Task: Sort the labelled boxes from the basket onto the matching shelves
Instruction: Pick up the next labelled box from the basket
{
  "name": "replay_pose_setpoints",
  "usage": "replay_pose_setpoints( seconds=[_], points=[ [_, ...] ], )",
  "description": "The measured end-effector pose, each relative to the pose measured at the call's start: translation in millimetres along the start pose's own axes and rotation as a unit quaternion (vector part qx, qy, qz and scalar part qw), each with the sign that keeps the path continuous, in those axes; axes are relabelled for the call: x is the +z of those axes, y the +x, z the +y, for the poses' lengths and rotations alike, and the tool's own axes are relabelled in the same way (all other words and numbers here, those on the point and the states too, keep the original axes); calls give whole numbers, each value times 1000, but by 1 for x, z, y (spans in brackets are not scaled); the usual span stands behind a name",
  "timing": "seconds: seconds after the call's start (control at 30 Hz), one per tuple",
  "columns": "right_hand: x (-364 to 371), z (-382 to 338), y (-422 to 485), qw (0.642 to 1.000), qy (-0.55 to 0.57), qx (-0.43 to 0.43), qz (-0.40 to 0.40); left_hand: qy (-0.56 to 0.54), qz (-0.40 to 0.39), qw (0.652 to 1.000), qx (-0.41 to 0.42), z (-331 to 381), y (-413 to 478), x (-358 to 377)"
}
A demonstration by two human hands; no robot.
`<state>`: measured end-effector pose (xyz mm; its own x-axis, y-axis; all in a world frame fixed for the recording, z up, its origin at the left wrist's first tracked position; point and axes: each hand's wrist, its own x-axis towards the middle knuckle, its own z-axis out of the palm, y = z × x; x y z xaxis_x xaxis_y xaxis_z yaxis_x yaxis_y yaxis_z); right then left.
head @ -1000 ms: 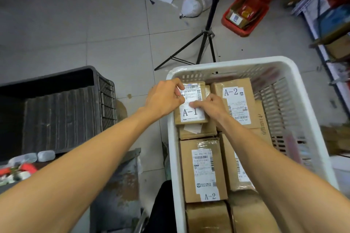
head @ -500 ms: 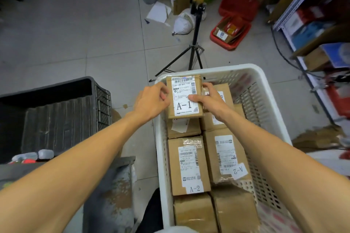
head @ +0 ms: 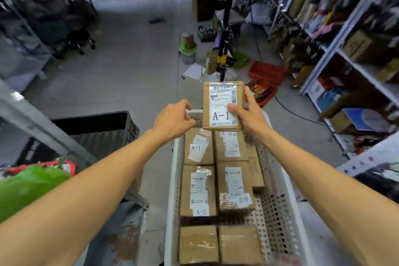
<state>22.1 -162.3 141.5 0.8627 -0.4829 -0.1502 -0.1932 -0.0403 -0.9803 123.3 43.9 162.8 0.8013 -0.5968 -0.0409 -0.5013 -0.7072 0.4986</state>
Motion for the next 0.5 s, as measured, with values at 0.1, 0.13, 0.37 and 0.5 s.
replay_pose_setpoints(
  seconds=[0.1, 0.13, 0.37, 0.5],
  points=[
    [-6, -28, -31, 998, -38, -55, -4, 16, -5, 1000, 11, 18, -21, -19],
    [-10, -36, -40, 996, -56, -68, -2, 25, -6, 1000, 17, 25, -25, -25],
    [-34, -77, -108, 982, -104, -130, 88, 58, -23, 995, 72, 71, -38, -48],
    [-40, -76, -147, 975, -115, -125, 144, 46, -33, 989, 139, 89, -48, -45]
  ],
)
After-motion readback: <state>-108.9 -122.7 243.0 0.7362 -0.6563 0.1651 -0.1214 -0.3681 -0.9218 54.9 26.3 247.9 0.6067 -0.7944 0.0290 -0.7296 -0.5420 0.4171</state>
